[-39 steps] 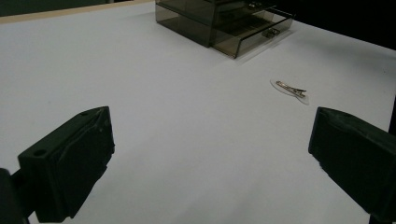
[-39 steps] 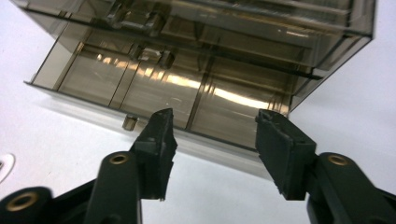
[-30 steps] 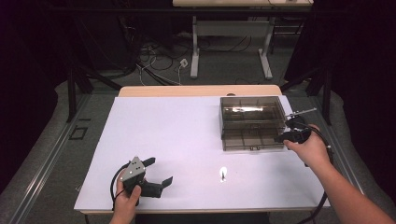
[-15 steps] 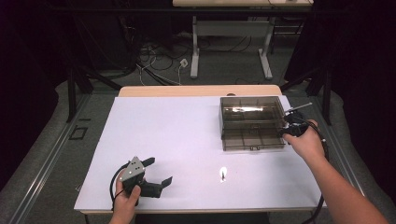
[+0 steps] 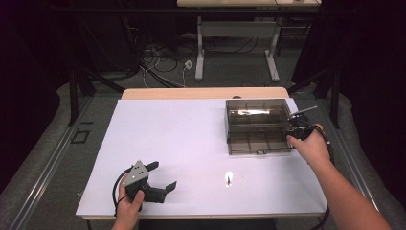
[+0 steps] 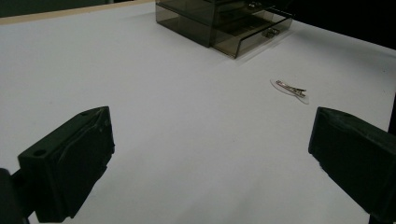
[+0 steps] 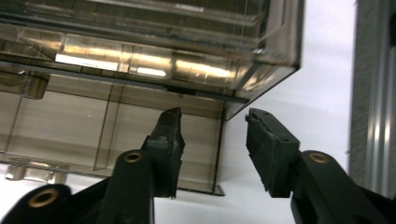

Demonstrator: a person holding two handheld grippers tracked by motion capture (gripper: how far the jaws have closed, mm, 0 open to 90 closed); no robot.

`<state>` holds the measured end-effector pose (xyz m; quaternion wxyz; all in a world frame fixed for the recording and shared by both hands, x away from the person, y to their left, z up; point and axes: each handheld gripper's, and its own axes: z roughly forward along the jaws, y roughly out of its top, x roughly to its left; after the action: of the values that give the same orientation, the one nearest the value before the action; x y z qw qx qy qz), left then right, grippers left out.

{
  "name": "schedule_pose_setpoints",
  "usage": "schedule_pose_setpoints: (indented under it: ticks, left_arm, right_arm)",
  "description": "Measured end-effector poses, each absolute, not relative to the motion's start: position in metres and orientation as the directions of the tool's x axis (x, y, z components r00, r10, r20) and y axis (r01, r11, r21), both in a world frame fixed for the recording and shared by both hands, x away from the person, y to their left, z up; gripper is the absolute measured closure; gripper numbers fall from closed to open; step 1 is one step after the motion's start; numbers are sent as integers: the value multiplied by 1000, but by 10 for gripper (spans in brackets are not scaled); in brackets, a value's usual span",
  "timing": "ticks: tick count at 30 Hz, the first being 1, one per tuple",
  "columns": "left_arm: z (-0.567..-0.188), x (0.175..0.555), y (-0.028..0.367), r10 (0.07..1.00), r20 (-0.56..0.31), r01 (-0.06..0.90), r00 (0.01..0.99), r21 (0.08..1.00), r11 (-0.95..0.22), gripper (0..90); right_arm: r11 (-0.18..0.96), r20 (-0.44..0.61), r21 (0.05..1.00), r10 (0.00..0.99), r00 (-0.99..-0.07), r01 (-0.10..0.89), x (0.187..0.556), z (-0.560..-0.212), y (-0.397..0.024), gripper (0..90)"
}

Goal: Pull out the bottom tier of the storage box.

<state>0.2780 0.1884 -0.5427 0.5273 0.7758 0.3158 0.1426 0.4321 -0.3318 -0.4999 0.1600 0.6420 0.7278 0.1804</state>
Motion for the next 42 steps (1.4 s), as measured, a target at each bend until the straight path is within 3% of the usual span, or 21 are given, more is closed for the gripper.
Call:
schedule_pose_setpoints:
  ticks: [8, 20, 30, 42]
  left_arm:
    - [-543, 278, 188, 643, -113, 339, 758, 910, -240, 4]
    - [-544, 278, 188, 644, -106, 336, 758, 909, -246, 4]
    - [-543, 278, 188, 644, -107, 336, 758, 910, -244, 4]
    - [-544, 278, 188, 645, -109, 338, 757, 910, -242, 4]
  right_arm:
    - [156, -48, 391, 988, -149, 907, 435, -507, -328, 674]
    - [31, -14, 343, 1000, -28, 939, 442, -510, -331, 794]
    - [-12, 14, 339, 1000, 8, 941, 444, -511, -333, 893]
    - [-31, 33, 327, 999, 21, 945, 445, -511, -333, 899]
